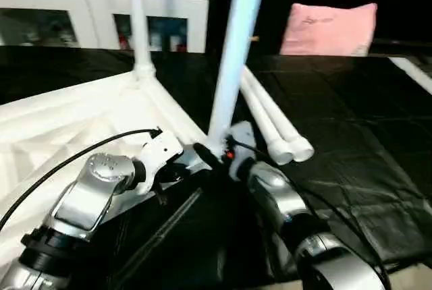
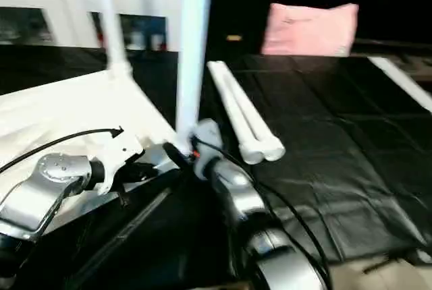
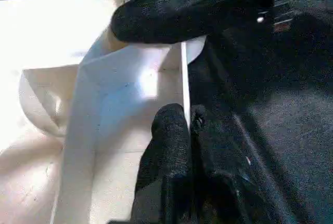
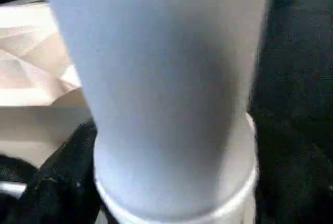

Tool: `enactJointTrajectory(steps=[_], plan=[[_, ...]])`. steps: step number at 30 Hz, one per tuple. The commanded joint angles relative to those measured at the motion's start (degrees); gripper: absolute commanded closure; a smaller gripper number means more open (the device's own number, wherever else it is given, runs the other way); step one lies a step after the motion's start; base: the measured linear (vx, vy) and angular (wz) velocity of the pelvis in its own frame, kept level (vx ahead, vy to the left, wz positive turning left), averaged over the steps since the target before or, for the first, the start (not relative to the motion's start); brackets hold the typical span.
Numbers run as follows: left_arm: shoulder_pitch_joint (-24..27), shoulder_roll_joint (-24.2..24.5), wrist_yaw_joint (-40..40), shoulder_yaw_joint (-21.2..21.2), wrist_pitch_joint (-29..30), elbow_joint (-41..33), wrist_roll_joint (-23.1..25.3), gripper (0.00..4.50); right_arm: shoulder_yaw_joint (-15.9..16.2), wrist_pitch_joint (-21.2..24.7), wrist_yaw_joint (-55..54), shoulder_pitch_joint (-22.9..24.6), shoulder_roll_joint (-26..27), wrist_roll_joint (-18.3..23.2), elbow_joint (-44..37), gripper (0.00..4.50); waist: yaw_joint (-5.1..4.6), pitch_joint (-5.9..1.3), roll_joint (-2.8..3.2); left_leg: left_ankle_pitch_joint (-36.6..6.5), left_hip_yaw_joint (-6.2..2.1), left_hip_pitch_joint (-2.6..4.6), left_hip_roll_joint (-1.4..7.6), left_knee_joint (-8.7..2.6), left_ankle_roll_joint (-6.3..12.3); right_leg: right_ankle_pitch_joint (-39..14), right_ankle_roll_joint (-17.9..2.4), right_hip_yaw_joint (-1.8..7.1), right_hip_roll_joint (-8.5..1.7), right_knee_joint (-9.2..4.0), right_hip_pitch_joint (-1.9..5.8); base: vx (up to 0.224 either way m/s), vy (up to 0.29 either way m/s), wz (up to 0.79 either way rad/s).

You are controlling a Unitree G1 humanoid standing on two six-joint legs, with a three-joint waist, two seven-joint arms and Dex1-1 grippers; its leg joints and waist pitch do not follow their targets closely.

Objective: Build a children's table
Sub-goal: Rotate leg to tighten

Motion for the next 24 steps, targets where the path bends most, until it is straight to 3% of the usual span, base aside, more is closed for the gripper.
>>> enactJointTrajectory(steps=[1, 3, 5, 9, 10, 13, 17, 24], plan=[[-1.73, 0.63, 0.89, 0.01, -1.20, 2.33, 1.74, 4.50, 0.32, 0.10, 1.91, 2.61, -1.84, -0.38, -1.98, 0.12, -0.32, -2.91, 1.45, -26.54, 0.27, 1.74, 1.04, -3.66, -2.05, -22.93, -5.43, 2.07, -1.79, -4.81, 0.42, 0.000, 0.000, 0.00], [-1.89, 0.61, 0.91, -0.03, -1.40, 2.68, 1.72, 4.50, 0.39, -0.24, 2.12, 3.23, -2.10, -0.52, -3.01, 0.05, -0.52, -3.14, 1.59, -24.00, 0.07, 0.89, 0.98, -3.80, -2.00, -21.82, -6.36, 1.94, -1.79, -4.26, 1.15, 0.000, 0.000, 0.00], [-2.49, 0.23, 1.33, -0.06, -2.51, 4.40, 1.83, 4.50, 0.27, 3.10, 7.13, 7.46, -3.27, 3.12, -11.64, 0.05, -0.38, -3.29, 1.96, -22.34, 0.12, 0.87, 1.05, -3.65, -1.90, -19.18, -6.66, 2.00, -1.67, -4.13, 1.26, 0.000, 0.000, 0.00], [-2.99, 0.15, 1.61, -0.19, -3.84, 6.05, 1.82, 4.50, 0.58, 5.47, 9.48, 10.33, -4.34, 4.98, -17.68, 0.05, -0.55, -3.59, 2.10, -18.23, 0.08, 0.25, 0.93, -3.52, -1.33, -13.04, -8.26, 1.89, -1.45, -3.38, 2.16, 0.000, 0.000, 0.00], [-3.23, 0.18, 1.56, -0.26, -4.60, 6.86, 1.82, 4.50, 0.52, 6.39, 9.70, 11.32, -4.76, 5.52, -19.93, 0.05, -0.54, -3.57, 2.39, -17.76, 0.08, 0.33, 0.92, -3.49, -1.40, -12.62, -8.49, 1.89, -1.40, -3.35, 2.15, 0.000, 0.000, 0.00], [-3.60, 0.42, 0.74, -0.50, -6.75, 8.59, 1.74, 4.50, 0.57, 8.56, 10.34, 13.62, -6.36, 6.63, -25.51, 0.05, -0.51, -3.63, 2.32, -16.96, 0.23, 0.48, 0.91, -3.28, -1.06, -11.19, -8.69, 1.88, -1.25, -3.25, 2.24, 0.000, 0.000, 0.00], [-3.87, 1.61, -0.96, -0.99, -10.17, 10.93, 1.80, 4.50, 1.37, 10.36, 10.78, 15.19, -8.99, 4.55, -30.23, 0.05, -0.43, -3.55, 2.46, -17.54, 0.24, 0.58, 0.88, -3.27, -1.44, -12.94, -8.90, 1.82, -1.28, -3.38, 2.17, 0.000, 0.000, 0.00], [-3.76, 3.68, -4.71, -1.19, -14.96, 12.87, 1.24, 4.50, 2.86, 13.18, 14.18, 15.24, -12.03, 4.38, -33.71, 0.05, -0.37, -3.57, 2.37, -18.13, 0.22, 0.67, 0.84, -3.12, -1.25, -15.01, -8.09, 1.80, -1.32, -3.51, 2.31, 0.000, 0.000, 0.00]])
